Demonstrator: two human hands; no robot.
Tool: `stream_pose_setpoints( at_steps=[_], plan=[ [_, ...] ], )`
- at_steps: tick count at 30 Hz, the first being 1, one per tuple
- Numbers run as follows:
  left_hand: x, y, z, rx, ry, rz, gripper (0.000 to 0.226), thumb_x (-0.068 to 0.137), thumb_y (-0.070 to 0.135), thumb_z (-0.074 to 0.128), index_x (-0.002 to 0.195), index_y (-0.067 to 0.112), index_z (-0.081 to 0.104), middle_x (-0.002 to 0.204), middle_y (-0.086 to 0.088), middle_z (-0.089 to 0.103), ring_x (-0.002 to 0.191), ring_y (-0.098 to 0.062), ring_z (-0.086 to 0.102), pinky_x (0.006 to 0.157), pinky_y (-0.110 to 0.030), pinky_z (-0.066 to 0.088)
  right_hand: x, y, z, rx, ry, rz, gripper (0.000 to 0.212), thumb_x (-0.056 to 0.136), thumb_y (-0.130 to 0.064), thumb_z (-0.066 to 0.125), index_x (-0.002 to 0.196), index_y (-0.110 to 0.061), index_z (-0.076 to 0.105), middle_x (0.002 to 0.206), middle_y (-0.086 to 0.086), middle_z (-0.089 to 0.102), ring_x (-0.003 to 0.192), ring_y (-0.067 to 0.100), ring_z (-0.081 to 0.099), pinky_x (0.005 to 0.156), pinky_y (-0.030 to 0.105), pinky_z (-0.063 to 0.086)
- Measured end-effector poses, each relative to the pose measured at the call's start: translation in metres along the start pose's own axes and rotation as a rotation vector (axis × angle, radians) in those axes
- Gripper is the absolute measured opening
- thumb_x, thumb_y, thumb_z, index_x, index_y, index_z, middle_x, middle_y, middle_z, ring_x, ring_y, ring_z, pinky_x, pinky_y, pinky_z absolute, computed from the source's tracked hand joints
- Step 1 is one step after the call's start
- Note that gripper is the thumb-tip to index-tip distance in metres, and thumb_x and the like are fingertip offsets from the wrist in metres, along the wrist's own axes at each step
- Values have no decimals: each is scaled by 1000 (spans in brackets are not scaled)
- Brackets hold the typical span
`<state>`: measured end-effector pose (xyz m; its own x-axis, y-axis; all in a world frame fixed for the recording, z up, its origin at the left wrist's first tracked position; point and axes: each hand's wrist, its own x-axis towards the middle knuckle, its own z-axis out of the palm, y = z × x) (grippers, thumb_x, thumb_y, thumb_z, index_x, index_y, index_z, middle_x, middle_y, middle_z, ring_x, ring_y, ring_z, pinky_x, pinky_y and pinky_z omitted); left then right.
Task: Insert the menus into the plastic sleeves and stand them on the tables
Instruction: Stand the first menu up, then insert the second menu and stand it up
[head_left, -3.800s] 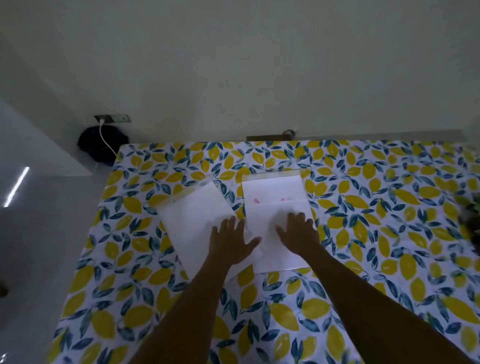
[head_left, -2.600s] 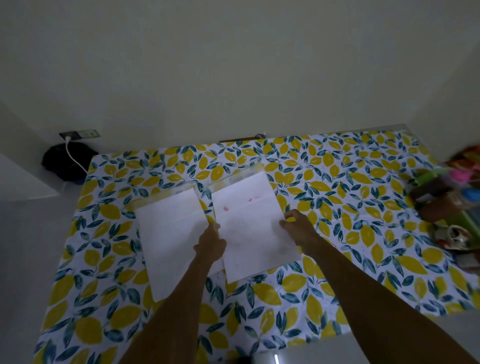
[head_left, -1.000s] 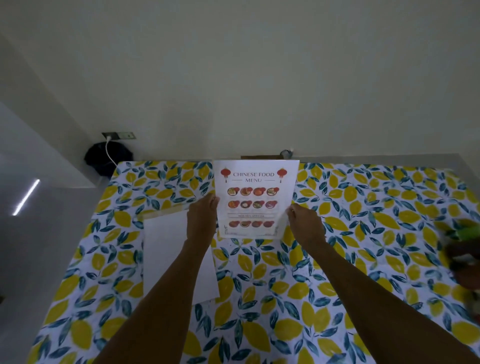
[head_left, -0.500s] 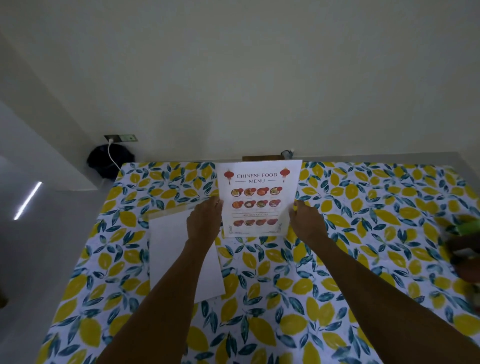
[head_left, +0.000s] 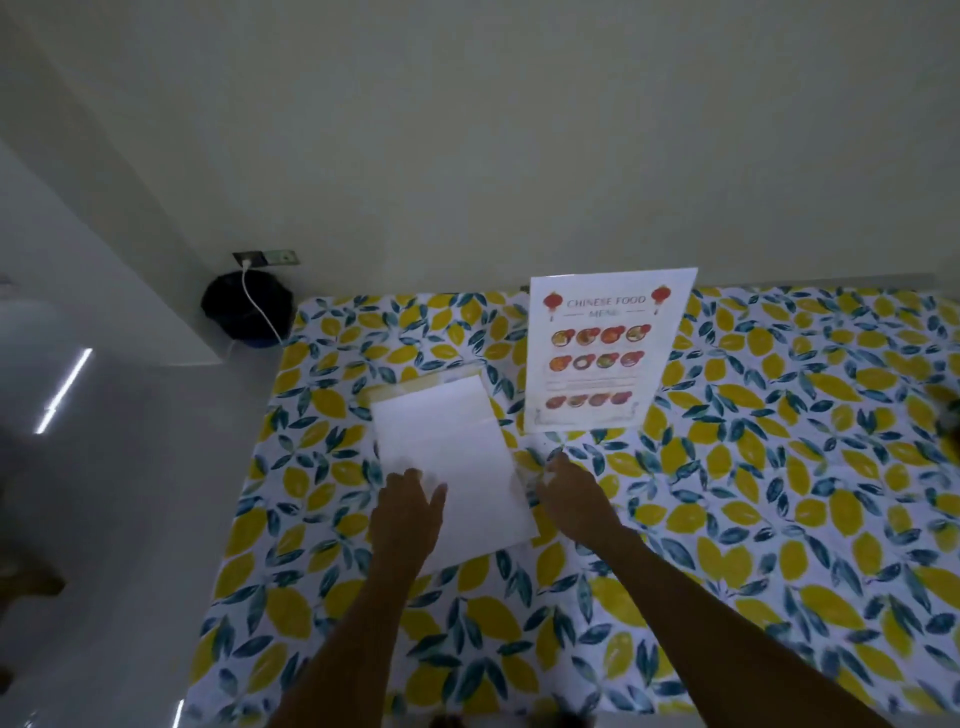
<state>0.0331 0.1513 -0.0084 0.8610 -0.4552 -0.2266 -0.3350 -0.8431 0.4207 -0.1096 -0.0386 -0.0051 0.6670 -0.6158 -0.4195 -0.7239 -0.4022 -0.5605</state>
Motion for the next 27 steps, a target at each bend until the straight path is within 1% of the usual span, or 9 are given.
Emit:
stream_pose_setpoints(
  at_steps=[3,6,8,11,13,15,18,23,27],
  plan=[
    [-5,-31,9,-96,-38,-69,55,93,43,57,131,4,51,128,-23,52,121,-39,50,100,-45,41,6,-11,31,-15,12,44,49,91,-34,53,130,-4,48,119,19,56,111,39,57,90,43,49],
    [-4,-42,10,-175,-1,-28,54,91,39,62,131,4,52,127,-22,54,122,-38,49,102,-43,39,12,-21,50,-24,19,125,48,92,-34,48,130,-4,46,124,22,49,113,42,53,96,48,46],
    [-2,-46,9,-251,23,-49,51,91,35,64,131,5,53,129,-20,55,124,-36,49,103,-42,38,14,-30,56,1,49,137,48,89,-33,45,127,-4,47,123,23,51,113,42,54,93,46,45],
    [1,-55,8,-353,41,-83,41,92,22,62,128,5,55,128,-18,57,122,-34,51,102,-39,38,17,-30,61,75,62,164,43,85,-15,48,127,-5,51,116,21,61,107,40,60,76,37,45],
    [9,-66,2,-358,45,-77,28,94,13,55,119,2,57,118,-20,62,110,-35,57,90,-38,42,13,-30,56,98,14,109,50,83,-13,46,133,-18,48,120,13,63,108,37,61,77,37,46],
    [12,-79,-8,-336,94,-41,16,94,3,48,100,-1,62,97,-21,64,87,-33,60,73,-34,40,2,-26,49,175,-30,27,53,88,-11,49,137,-30,48,129,6,62,111,33,62,85,46,54],
    [9,-93,-31,-452,159,25,20,89,0,55,91,9,72,79,-7,68,71,-23,63,65,-33,52,-23,-24,40,370,-36,-32,54,91,1,52,136,-27,54,121,8,69,105,25,67,81,43,60],
    [-2,-97,-66,-597,51,156,21,88,5,66,102,14,77,99,0,77,87,-12,71,77,-33,59,-59,-31,21,683,88,-89,36,92,-11,64,126,-22,65,114,-1,73,101,11,70,76,27,59],
    [-19,-89,-80,-623,85,201,23,88,7,69,109,13,75,106,0,74,92,-9,68,79,-29,58,-73,-41,-2,683,177,-150,38,89,5,61,120,-15,68,109,1,71,87,-2,68,71,25,59]
  ],
)
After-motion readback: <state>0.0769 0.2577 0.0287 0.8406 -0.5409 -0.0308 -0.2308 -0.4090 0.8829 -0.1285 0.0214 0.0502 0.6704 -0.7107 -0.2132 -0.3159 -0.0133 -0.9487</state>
